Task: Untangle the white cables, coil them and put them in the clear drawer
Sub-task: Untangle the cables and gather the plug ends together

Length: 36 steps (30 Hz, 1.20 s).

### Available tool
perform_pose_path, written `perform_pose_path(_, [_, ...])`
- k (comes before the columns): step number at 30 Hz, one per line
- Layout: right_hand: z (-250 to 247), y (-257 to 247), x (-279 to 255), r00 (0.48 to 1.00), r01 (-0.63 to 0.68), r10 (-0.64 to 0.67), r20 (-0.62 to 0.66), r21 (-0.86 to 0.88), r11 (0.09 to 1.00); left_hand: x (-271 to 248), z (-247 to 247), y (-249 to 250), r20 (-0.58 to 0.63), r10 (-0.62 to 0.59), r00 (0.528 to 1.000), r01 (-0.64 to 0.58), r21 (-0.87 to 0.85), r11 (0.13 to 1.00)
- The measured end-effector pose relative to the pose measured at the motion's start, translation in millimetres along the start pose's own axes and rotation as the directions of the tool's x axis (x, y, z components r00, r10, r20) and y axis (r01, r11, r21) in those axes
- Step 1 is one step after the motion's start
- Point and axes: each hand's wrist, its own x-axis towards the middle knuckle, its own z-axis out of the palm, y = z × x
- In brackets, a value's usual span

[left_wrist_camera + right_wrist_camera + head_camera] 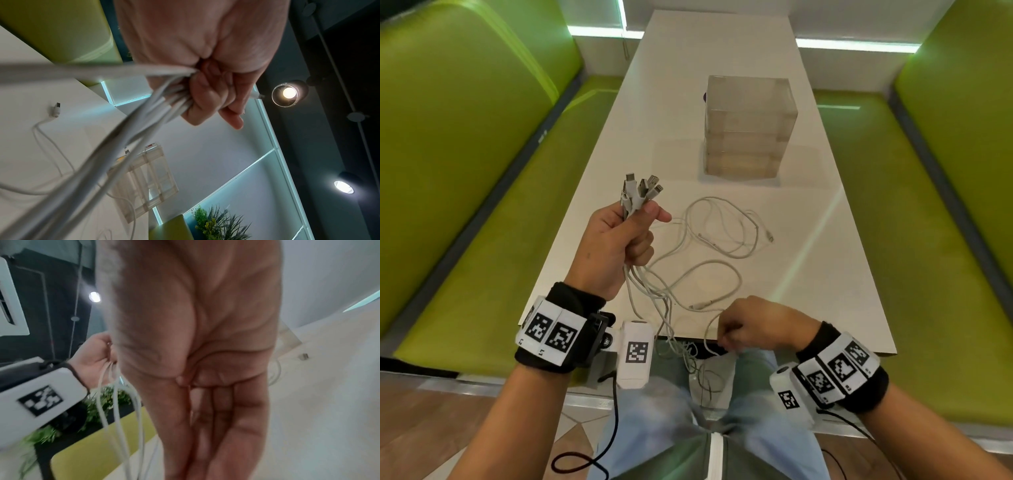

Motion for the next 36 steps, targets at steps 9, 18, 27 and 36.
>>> perform_pose_path(9, [-24.4,20.1,26.0,0.953,-0.052,0.012,-0.302,-0.125,0.991,0.7,-3.2,-3.5,-0.059,0.014,0.998,-0.018,-0.078,0.997])
perform_pose_path(18, [-43.4,4.5,19.1,0.714,0.232,0.060,-0.697,0.317,0.919,10.8,-4.8,-16.3,-0.166,-0.096,0.981,0.080,-0.101,0.992])
perform_pose_path(27, [-57.9,-60.6,13.1,0.656,0.609,0.060,-0.753,0.574,0.546,20.1,46.1,-25.6,-0.168,-0.056,0.984,0.037,-0.114,0.993])
perform_pose_path(36, [-57.1,-66.0,15.5,0.698,0.610,0.114,-0.707,0.670,0.424,17.2,45.5,-25.5,-0.091,-0.077,0.993,0.045,-0.309,0.950])
